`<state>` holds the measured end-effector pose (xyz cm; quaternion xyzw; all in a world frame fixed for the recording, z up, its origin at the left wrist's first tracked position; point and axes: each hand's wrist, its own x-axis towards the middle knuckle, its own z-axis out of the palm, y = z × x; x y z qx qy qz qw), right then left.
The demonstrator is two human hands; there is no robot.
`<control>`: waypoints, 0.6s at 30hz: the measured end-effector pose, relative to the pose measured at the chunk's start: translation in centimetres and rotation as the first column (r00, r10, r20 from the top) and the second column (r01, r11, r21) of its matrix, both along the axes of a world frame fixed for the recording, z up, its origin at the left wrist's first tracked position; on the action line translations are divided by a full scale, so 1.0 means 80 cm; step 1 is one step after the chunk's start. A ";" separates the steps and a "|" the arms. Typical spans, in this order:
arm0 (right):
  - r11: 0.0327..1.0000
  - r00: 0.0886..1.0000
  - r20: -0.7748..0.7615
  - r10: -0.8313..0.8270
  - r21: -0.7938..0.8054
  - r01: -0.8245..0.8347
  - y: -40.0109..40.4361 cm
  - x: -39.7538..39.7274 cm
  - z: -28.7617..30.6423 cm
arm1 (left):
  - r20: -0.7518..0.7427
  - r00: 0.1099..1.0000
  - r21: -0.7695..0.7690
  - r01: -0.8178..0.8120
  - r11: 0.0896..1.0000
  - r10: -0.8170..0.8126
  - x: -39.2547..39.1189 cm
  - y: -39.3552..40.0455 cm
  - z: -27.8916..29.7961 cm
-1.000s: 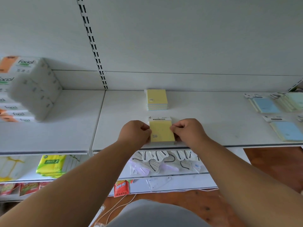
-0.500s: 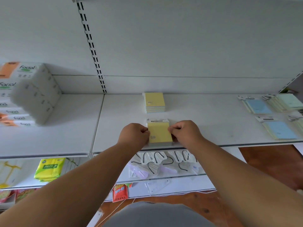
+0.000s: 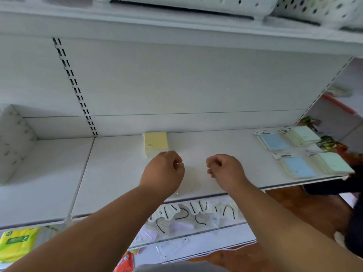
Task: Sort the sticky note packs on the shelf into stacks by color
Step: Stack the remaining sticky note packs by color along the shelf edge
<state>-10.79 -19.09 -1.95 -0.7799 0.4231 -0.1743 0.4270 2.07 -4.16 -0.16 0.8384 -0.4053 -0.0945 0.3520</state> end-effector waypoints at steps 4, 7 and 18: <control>0.988 0.996 -0.067 -0.056 -0.149 0.046 -0.067 -0.042 0.009 | -0.008 0.992 0.096 0.127 0.987 -0.127 -0.030 -0.067 -0.006; 0.955 0.988 -0.131 -0.079 -0.293 0.038 -0.129 -0.074 0.017 | 0.026 0.980 0.205 0.187 0.961 -0.197 -0.055 -0.135 -0.016; 0.953 0.828 -0.555 -0.079 -0.286 -0.101 -0.352 -0.147 0.020 | -0.104 0.982 0.279 0.180 0.943 -0.156 -0.160 -0.355 -0.042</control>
